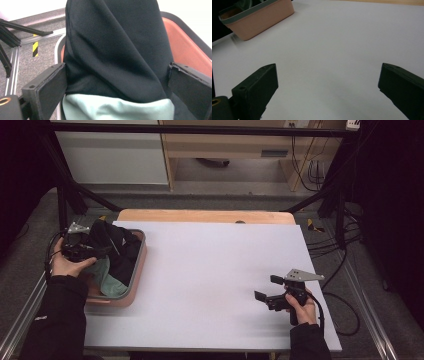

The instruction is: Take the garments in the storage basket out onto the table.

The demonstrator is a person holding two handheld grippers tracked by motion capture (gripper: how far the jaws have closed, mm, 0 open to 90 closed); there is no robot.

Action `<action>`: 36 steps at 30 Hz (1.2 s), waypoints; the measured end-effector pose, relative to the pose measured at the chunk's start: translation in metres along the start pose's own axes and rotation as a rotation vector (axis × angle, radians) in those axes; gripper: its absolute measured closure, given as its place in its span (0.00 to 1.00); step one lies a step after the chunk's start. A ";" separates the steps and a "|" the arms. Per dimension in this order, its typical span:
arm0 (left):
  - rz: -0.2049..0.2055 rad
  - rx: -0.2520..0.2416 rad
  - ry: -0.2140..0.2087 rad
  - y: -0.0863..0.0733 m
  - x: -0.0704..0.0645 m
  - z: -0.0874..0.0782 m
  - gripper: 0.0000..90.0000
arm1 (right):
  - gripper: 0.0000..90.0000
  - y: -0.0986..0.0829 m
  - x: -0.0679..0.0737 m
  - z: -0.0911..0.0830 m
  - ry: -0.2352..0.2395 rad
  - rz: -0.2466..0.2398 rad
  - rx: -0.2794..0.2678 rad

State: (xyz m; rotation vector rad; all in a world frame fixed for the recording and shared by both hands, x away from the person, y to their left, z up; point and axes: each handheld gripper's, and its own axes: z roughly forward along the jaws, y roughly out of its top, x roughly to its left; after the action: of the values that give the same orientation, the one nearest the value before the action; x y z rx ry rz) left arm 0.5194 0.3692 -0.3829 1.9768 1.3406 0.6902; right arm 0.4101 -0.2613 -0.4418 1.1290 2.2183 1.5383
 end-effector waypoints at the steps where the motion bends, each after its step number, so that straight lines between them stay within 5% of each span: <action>1: 0.000 0.007 0.012 0.000 0.001 0.002 0.03 | 0.03 0.000 0.000 0.000 -0.001 0.001 0.002; 22: -0.052 0.030 -0.020 -0.004 0.011 0.025 0.06 | 0.04 0.000 -0.001 0.000 0.000 0.004 0.001; 36: -0.037 0.048 -0.010 -0.004 0.009 0.026 0.27 | 0.03 0.000 0.000 0.000 0.003 0.005 0.001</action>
State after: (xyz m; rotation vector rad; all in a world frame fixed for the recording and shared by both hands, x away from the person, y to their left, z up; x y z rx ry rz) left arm 0.5385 0.3733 -0.4024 1.9851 1.3971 0.6357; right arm 0.4104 -0.2614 -0.4423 1.1337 2.2203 1.5413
